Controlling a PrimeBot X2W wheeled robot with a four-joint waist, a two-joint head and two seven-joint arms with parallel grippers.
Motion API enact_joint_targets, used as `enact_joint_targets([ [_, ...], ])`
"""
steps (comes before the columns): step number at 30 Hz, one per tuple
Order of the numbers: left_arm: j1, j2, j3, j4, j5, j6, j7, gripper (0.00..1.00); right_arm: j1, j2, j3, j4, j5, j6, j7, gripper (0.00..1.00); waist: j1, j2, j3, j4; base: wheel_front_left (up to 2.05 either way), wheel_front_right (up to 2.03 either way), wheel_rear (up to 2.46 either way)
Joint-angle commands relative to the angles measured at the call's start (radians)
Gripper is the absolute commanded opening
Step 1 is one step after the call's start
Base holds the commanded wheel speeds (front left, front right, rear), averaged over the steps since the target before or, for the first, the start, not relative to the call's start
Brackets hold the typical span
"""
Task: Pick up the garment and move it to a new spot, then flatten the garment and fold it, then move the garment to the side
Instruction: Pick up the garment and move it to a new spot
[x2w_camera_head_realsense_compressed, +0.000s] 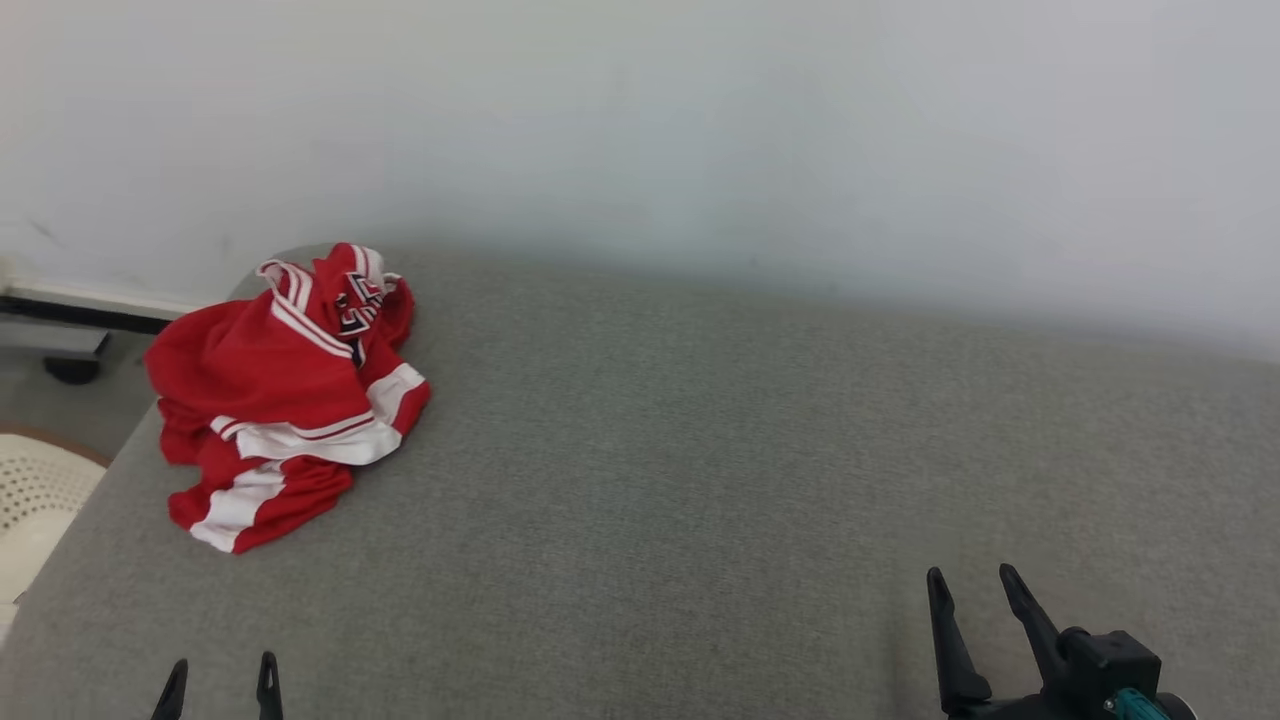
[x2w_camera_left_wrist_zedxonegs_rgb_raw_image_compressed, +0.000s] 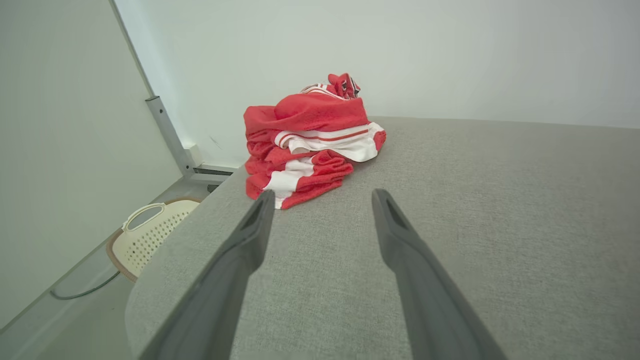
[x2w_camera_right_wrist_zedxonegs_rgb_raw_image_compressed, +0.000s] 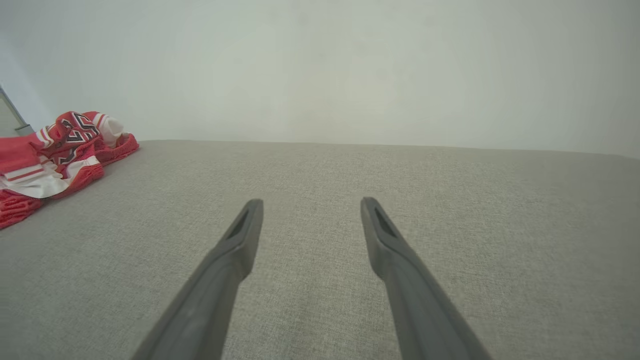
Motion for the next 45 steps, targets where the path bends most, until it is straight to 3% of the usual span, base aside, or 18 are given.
enact_joint_targets([
  [1, 0.025, 0.005, 0.007, -0.008, 0.001, 0.01, 0.004, 1.0, 0.006, -0.002, 0.005, 0.004, 0.01, 0.003, -0.008, 1.0, 0.0, 0.0, -0.011, 0.092, 0.0, 0.0, 0.0],
  [16, 0.037, 0.027, 0.022, -0.041, -0.013, 0.035, 0.032, 1.0, -0.007, -0.002, 0.028, 0.039, 0.028, 0.003, -0.025, 1.0, 0.0, 0.0, -0.029, 0.246, 0.0, 0.0, 0.0],
  [22, 0.049, 0.031, 0.034, -0.055, -0.022, 0.048, 0.029, 1.0, -0.026, -0.002, 0.049, 0.053, 0.035, 0.003, -0.027, 1.0, 0.0, 0.0, -0.023, 0.27, 0.0, 0.0, 0.0],
  [34, 0.049, 0.022, 0.047, -0.071, -0.042, 0.077, 0.024, 1.0, -0.058, -0.002, 0.066, 0.083, 0.039, 0.003, -0.036, 1.0, 0.0, 0.0, -0.016, 0.276, 0.0, 0.0, 0.0],
  [38, 0.013, 0.028, 0.038, -0.067, -0.052, 0.062, 0.036, 1.0, -0.046, -0.002, 0.061, 0.087, 0.046, 0.003, -0.043, 1.0, 0.0, 0.0, -0.024, 0.267, 0.0, 0.0, 0.0],
  [45, -0.124, 0.054, 0.052, -0.051, -0.107, 0.03, 0.063, 1.0, -0.082, -0.003, 0.088, 0.068, 0.034, 0.003, -0.037, 1.0, 0.0, 0.0, 0.034, 0.159, 0.0, 0.0, 0.0],
])
